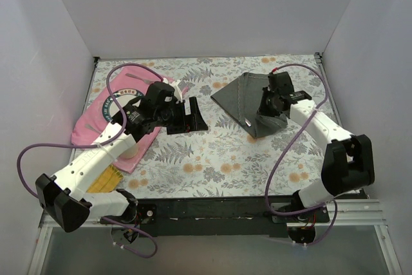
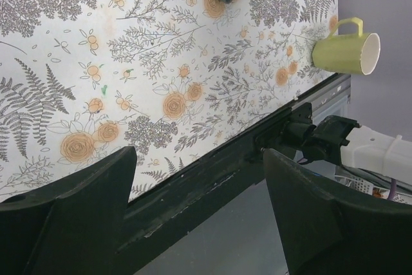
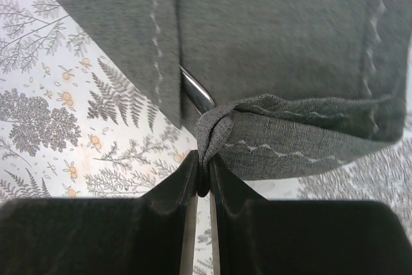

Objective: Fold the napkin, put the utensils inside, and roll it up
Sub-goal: Fold the napkin

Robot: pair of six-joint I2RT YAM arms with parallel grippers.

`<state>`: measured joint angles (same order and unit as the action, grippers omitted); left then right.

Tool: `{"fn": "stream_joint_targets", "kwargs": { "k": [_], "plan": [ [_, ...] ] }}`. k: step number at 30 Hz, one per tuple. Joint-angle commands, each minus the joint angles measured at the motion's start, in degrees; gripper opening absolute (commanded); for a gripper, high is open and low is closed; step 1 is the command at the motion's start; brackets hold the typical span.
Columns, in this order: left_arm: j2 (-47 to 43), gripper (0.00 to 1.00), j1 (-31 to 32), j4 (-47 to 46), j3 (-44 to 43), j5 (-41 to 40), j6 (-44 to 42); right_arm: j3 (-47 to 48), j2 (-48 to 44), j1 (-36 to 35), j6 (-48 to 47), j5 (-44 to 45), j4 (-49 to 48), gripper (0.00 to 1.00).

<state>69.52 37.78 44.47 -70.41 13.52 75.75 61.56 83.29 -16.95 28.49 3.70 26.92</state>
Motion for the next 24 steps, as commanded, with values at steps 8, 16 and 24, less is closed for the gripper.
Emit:
{"fn": "stream_joint_targets", "kwargs": {
  "k": [8,16,24],
  "plan": [
    [-2.4,0.79,-0.9,0.1,3.4,0.9,6.5,18.1,17.2,-4.7,-13.0,-7.1,-4.6,0.16],
    [-0.8,0.79,-1.0,-1.6,3.3,1.3,8.5,24.6,18.2,-5.4,-17.6,-7.3,-1.3,0.16],
    [1.1,0.79,-1.8,-1.6,2.2,1.4,8.1,23.5,14.7,-5.7,-20.8,-12.4,-0.8,0.16]
  ]
}}
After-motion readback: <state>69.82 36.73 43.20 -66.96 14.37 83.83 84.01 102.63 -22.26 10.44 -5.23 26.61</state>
